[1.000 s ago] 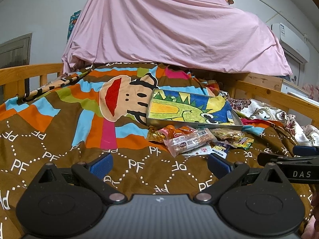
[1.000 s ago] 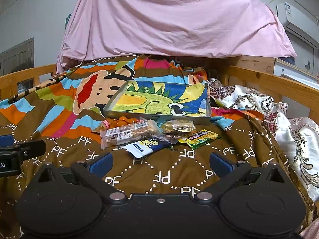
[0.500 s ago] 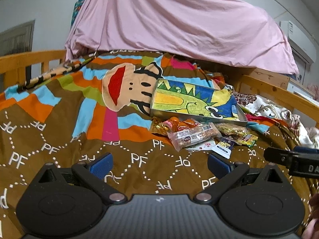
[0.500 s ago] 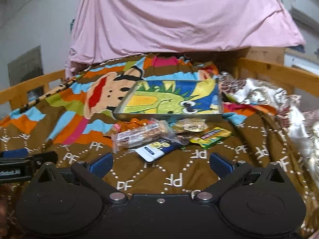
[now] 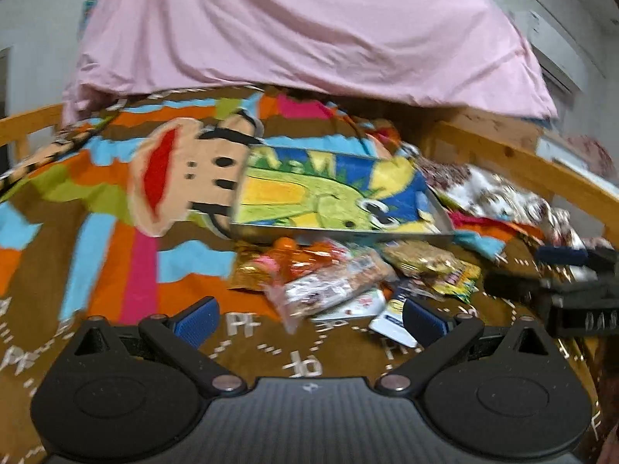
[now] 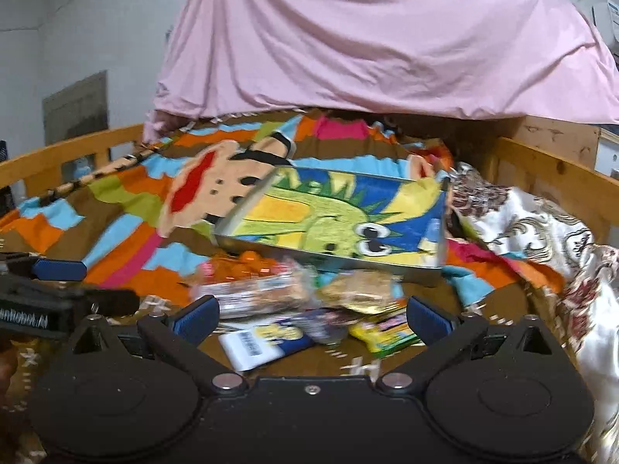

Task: Organize snacks
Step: 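Grasp the blue milk powder stick with the left tool while the right tool grasps the puffed rice bag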

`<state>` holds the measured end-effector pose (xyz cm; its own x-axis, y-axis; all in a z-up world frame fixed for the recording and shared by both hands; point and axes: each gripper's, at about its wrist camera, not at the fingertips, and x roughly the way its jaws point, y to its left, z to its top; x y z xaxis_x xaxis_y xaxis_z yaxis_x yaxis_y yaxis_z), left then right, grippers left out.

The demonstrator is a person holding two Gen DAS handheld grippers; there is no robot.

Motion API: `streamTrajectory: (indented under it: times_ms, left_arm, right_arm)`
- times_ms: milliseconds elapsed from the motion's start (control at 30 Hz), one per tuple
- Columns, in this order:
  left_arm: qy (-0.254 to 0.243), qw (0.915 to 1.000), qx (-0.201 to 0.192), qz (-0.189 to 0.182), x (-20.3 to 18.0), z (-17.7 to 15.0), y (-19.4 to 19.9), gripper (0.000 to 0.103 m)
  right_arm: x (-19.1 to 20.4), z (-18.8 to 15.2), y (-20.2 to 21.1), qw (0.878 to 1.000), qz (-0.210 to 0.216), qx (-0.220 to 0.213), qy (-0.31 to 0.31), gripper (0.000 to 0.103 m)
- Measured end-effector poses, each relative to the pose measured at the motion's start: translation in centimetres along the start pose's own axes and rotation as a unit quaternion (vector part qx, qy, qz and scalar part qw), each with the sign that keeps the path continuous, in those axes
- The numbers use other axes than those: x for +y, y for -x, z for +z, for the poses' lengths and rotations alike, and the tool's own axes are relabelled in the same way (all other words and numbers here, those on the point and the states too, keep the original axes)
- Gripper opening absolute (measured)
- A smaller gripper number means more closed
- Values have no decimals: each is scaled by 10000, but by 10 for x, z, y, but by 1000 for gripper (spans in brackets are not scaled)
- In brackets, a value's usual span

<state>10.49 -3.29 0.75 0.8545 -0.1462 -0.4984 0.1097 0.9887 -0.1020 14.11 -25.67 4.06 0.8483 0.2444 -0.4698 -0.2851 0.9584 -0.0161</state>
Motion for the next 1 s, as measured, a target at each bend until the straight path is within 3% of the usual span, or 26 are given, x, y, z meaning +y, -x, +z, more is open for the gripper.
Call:
streamTrajectory:
  times_ms: [200,367,633,1000]
  left_arm:
    - [-593,9963,145,-612,-29,4,-45,103]
    - [-1194,9873,419,-963,-52,2,-80,103]
    - [-1849,9724,812,-1169,-62,-7,-117,101]
    - [-1862,9646,980,-1588,-68,-1,-136,74]
  right_arm:
    - [-29,11,-25,9998,-179,-62,-37,103]
    - [-46,20,-70,9986,-137,199,-463,102]
    - [-50,30,-139,9969,-131,585,-504,101]
    - [-39,15,-175,9918,9,1258,-241,96]
